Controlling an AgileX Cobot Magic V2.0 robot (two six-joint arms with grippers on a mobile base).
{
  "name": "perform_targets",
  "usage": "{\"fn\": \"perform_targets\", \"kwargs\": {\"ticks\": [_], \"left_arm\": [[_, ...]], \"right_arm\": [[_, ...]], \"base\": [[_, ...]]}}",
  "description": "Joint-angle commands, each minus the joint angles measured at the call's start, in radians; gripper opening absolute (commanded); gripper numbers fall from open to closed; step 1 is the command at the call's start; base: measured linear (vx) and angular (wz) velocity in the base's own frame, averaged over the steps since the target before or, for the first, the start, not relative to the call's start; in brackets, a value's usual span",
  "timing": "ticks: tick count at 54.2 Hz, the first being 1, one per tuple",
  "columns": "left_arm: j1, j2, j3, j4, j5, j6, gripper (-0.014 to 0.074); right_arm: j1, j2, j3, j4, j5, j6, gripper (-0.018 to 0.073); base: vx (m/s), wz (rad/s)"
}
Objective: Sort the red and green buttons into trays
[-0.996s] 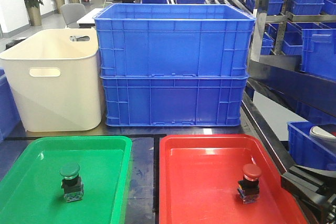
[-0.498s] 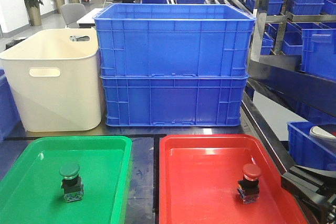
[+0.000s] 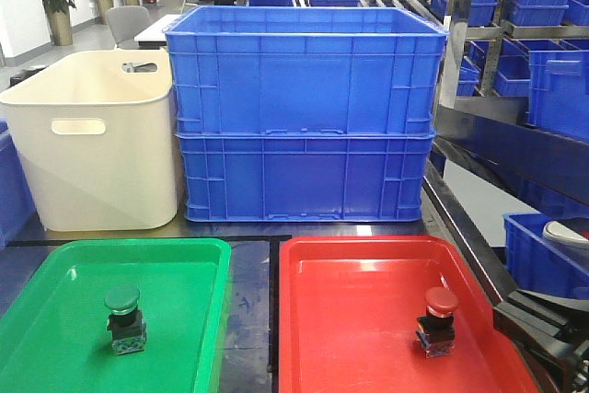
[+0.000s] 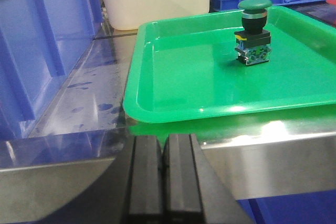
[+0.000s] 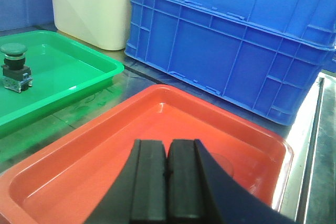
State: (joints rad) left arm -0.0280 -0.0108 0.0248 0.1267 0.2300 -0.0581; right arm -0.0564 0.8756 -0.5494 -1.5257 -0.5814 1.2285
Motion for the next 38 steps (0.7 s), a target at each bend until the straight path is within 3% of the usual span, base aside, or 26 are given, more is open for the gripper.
{"fn": "perform_targets", "kwargs": {"ticks": [1, 8, 9, 14, 15, 18, 20, 23, 26, 38], "left_arm": [[0.001, -0.015, -0.023, 0.000, -0.075, -0.002, -0.0006], [0.001, -0.015, -0.023, 0.000, -0.075, -0.002, -0.0006], [0.001, -0.015, -0.023, 0.000, -0.075, -0.002, -0.0006], [0.001, -0.015, -0.023, 0.000, -0.075, -0.002, -0.0006], [0.001, -0.015, -0.023, 0.000, -0.075, -0.002, -0.0006], [0.001, -0.015, -0.023, 0.000, -0.075, -0.002, -0.0006], [0.001, -0.015, -0.023, 0.000, -0.075, -0.002, -0.0006], [0.001, -0.015, -0.023, 0.000, -0.075, -0.002, -0.0006], [0.001, -0.015, -0.023, 0.000, -0.075, -0.002, -0.0006], [0.001, -0.015, -0.023, 0.000, -0.075, -0.002, -0.0006]], "right_arm": [[-0.006, 0.001, -0.029, 0.053, -0.001, -0.001, -0.0011], [0.048, -0.012, -0.027, 0.214, 0.079, -0.049, -0.0011], [0.095, -0.045, 0.004, 0.424, 0.219, -0.196, -0.0011], [0.150, -0.101, 0.074, 0.862, 0.428, -0.533, -0.0011], [0.159, -0.122, 0.096, 1.002, 0.482, -0.620, -0.0011], [0.173, -0.174, 0.143, 1.231, 0.566, -0.855, -0.0011], [0.175, -0.212, 0.175, 1.330, 0.591, -0.983, -0.0011], [0.177, -0.282, 0.234, 1.438, 0.597, -1.131, -0.0011], [0.168, -0.366, 0.298, 1.489, 0.581, -1.201, -0.0011], [0.097, -0.725, 0.550, 1.497, 0.567, -1.183, -0.0011]], "base": [[0.00, 0.00], [0.00, 0.00], [0.00, 0.00], [0.00, 0.00], [0.00, 0.00], [0.00, 0.00], [0.00, 0.00], [0.00, 0.00], [0.00, 0.00], [0.00, 0.00]]}}
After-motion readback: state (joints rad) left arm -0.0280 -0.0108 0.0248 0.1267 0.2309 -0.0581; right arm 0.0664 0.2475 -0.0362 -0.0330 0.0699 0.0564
